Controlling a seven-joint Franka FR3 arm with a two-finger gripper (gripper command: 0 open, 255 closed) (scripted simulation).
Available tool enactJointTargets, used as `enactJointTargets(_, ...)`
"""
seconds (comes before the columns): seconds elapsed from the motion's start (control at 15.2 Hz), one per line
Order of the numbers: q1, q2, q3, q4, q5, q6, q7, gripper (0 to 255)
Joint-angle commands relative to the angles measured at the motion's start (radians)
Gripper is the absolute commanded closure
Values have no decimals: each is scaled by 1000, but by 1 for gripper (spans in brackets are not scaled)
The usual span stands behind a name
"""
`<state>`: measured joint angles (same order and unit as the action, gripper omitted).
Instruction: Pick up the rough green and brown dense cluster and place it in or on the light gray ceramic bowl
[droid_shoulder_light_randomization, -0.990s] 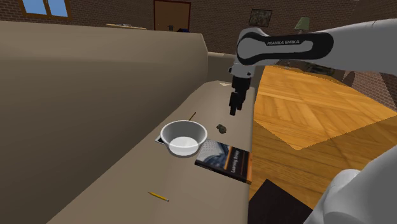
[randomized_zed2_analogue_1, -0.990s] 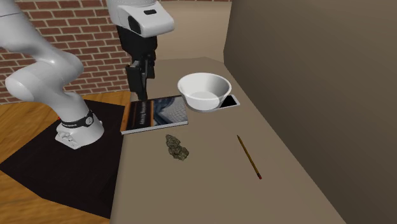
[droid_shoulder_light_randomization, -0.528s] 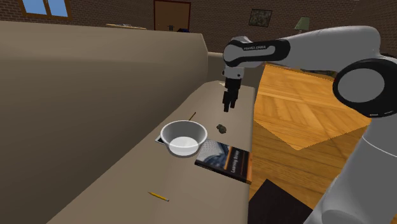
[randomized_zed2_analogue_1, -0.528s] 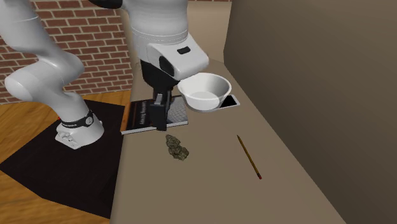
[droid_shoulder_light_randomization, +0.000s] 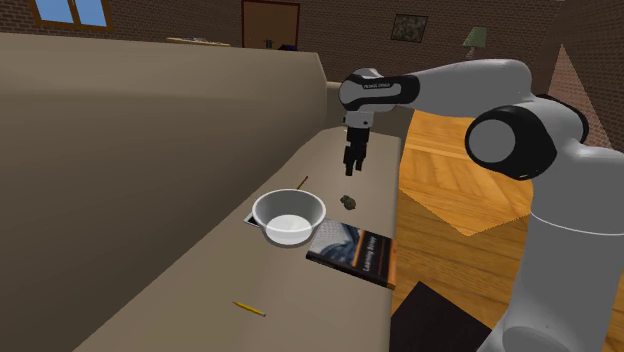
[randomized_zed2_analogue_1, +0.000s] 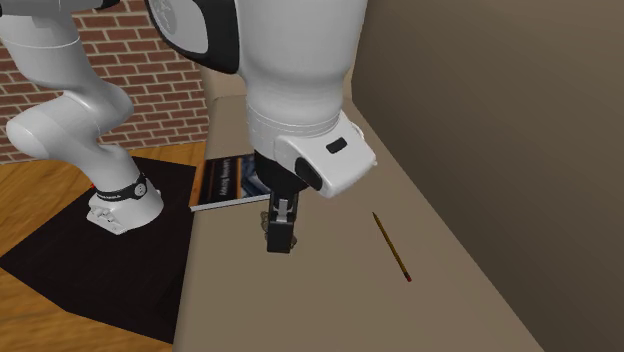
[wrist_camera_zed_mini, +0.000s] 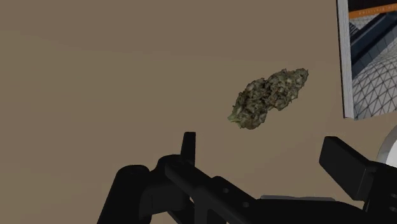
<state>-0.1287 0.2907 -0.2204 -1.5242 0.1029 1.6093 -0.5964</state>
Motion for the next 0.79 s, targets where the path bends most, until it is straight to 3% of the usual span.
enactJointTargets(0.0, 2, -7, 1, -37, -1, 30, -1, 0)
enactJointTargets(0.2, 6, -14, 2, -95, -1, 80, -1, 0)
enactJointTargets(0.73, 6, -14, 2, -95, -1, 80, -1, 0)
